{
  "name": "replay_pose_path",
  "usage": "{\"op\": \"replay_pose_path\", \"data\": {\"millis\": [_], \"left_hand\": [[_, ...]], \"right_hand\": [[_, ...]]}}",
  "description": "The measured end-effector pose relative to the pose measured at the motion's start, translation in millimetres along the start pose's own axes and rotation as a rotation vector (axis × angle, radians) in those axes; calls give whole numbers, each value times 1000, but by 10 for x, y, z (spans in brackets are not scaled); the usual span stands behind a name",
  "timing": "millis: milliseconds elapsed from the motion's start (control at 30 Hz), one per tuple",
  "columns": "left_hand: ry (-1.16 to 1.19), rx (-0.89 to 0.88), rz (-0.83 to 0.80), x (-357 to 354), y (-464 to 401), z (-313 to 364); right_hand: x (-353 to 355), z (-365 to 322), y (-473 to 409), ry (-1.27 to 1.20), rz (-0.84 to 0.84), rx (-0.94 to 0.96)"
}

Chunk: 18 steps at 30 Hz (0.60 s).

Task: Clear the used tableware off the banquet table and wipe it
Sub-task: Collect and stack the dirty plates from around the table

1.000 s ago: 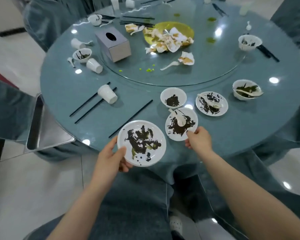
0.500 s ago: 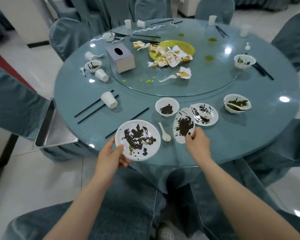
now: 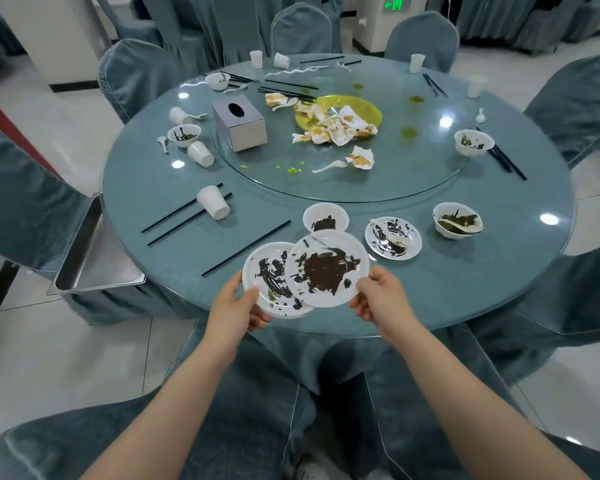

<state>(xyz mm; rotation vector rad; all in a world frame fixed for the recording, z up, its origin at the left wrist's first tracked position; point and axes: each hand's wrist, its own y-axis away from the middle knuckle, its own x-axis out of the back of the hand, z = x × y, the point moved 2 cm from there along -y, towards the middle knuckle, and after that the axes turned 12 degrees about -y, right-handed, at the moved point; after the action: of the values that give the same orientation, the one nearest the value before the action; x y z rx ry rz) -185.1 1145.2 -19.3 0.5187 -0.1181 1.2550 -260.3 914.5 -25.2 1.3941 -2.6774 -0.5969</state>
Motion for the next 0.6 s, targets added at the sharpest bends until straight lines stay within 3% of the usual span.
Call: {"op": "replay_pose_path", "data": {"millis": [233,600], "left_hand": [[33,-61,-125,88,40,13],[47,-129,-190,509,157,-15]], "right_hand": [[-332,-11,129,241,11,12],[-948,39,361,274,-77,81]]}}
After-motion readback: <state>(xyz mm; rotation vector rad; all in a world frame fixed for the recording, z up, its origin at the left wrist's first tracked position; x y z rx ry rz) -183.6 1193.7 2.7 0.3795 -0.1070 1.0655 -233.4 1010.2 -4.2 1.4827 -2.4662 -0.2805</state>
